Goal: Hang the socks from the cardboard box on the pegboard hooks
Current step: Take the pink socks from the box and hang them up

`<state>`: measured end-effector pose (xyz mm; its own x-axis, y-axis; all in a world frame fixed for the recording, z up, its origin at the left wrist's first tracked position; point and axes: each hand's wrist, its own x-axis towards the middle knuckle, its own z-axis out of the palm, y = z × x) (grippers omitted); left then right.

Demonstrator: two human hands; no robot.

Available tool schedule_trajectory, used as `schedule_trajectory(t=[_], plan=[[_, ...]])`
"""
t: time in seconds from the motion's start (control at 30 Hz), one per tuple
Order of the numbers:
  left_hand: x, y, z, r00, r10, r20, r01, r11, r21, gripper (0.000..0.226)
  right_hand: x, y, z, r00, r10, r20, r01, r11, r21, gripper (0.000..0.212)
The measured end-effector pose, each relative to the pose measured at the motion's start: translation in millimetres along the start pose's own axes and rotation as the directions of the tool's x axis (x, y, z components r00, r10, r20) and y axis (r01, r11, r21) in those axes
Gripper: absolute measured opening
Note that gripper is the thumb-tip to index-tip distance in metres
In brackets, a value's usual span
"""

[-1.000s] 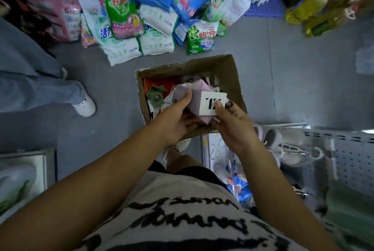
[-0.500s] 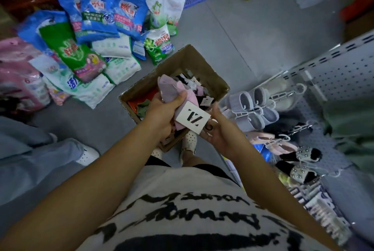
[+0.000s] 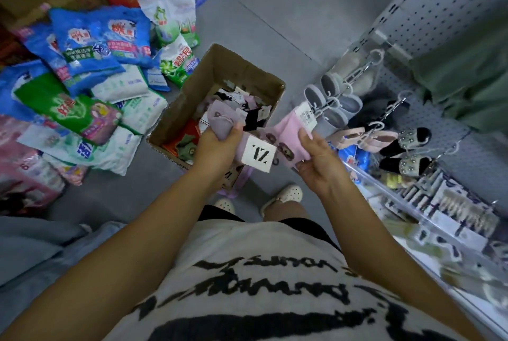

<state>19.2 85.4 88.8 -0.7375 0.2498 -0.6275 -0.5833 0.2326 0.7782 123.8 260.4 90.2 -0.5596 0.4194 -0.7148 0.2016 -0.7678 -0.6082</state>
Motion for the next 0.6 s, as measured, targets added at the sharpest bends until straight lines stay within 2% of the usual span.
schedule_trajectory(t=[0.1,0.27,0.33,0.47,0.6], plan=[[-7.2,0.7,12.1,0.998,-0.037,0.054,0.033,0.997,0.066,0.027,-19.4,-1.2,-31.3,0.992,-0.102,-0.071,0.101,0.995,-0.015,0.047],[-29.2,4.4,53.5,0.97,-0.081,0.229,0.086,0.996,-0.012,0.026,-55.9,2.6,-81.8,0.968,-0.223,-0.112,0.21,0.971,-0.116,0.041],[-40.1,5.4,73.3,0.953,-0.067,0.297,0.082,0.996,-0.037,0.023,-71.6,2.8,-98.9,0.961,-0.259,-0.099,0.25,0.964,-0.09,0.045],[-71.3,-3.6,121.1,0.921,-0.066,0.383,0.077,0.997,-0.012,0.042,-104.0,3.4,-133.7,0.949,-0.303,-0.092,0.306,0.952,0.019,0.037],[-118.9,-33.7,172.1,0.846,-0.08,0.527,0.056,0.997,0.061,0.026,-137.3,3.8,-189.0,0.928,-0.295,-0.228,0.328,0.937,0.122,0.036]])
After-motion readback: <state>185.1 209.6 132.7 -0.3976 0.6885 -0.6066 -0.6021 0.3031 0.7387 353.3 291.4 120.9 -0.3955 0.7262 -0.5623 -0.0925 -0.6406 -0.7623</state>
